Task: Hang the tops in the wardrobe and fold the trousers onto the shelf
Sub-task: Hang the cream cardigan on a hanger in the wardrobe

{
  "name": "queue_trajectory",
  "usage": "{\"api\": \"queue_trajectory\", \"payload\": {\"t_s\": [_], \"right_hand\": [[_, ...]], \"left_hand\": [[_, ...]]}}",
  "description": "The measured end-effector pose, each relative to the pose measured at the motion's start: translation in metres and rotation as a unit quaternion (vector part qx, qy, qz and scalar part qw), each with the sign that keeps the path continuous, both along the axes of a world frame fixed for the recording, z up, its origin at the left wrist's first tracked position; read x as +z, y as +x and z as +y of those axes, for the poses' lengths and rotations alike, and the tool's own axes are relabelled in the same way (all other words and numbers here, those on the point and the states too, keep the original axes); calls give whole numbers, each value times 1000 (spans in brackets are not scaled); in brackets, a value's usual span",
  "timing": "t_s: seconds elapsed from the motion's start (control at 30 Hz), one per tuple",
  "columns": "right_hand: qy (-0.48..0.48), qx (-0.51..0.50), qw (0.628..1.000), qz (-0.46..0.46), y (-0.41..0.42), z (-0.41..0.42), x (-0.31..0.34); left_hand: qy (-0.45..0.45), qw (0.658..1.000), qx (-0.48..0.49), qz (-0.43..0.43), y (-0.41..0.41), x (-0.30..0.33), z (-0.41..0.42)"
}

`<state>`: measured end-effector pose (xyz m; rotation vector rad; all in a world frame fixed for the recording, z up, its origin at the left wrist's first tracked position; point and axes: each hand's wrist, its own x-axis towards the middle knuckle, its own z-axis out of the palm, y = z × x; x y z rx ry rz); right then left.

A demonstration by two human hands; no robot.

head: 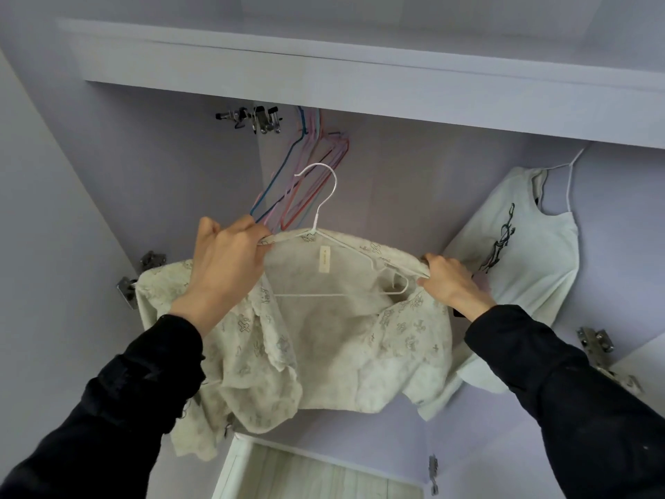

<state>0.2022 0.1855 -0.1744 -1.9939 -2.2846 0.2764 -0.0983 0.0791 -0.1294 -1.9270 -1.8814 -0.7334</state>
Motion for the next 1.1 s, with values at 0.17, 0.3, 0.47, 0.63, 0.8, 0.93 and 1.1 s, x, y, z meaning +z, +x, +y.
{"api": "queue_trajectory", "payload": {"t_s": [0.17,0.3,0.47,0.63,0.8,0.93,1.1], "right_hand": [[11,19,990,136,-5,-13,25],[-164,110,972,130,-3,-37,45],[-29,129,974,185,-6,-35,54],[13,227,963,143,-41,-30,54],[49,183,922,337,-51,-29,49],[82,154,923,344,-35,-14,46],[93,125,925,347,-14,-8,46]], "left_hand": [[-10,1000,4,17,6,-9,3],[4,999,23,-25,2,-14,4],[36,998,-4,-56,4,-12,7],[62,993,-48,-93,23,-10,6],[49,991,-55,-113,21,1,-1],[-51,990,67,-111,3,-12,-5],[-150,905,106,-384,-24,-46,-4]]}}
